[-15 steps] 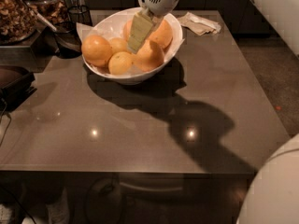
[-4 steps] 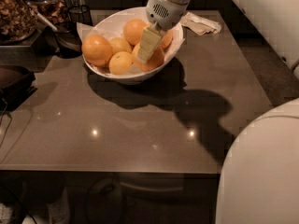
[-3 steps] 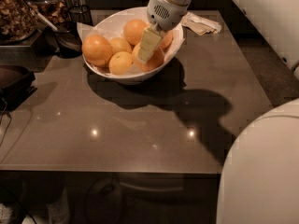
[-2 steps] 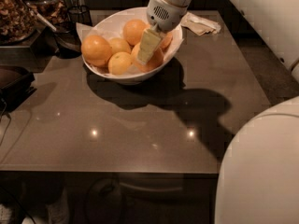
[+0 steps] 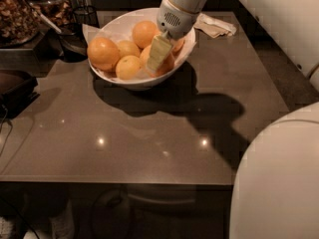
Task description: Pick orange from white bowl
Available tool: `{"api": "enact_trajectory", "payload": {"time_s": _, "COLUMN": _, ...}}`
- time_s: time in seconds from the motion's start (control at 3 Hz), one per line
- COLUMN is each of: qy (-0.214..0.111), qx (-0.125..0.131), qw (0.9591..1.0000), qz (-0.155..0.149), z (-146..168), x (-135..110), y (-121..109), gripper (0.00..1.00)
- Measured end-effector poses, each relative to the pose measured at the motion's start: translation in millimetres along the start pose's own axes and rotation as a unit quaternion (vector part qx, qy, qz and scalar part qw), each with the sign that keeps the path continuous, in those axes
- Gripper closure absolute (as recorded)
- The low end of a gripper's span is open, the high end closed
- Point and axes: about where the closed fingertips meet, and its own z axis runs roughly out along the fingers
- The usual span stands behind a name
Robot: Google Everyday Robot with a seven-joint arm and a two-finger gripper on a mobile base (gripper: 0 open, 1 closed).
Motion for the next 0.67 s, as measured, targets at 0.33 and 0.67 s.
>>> {"api": "enact_trajectory", "payload": {"time_s": 0.33, "qy": -0.002, "qx": -0.007, "qw": 1.0, "qz": -0.001, "z": 6.6, "x": 1.1, "y": 0.0, "gripper": 0.43}}
{"api": "enact_trajectory", "payload": {"time_s": 0.67, "qy": -0.002, "qx": -0.007, "qw": 1.0, "qz": -0.001, "z": 6.6, "x": 1.1, "y": 0.0, "gripper": 0.62}}
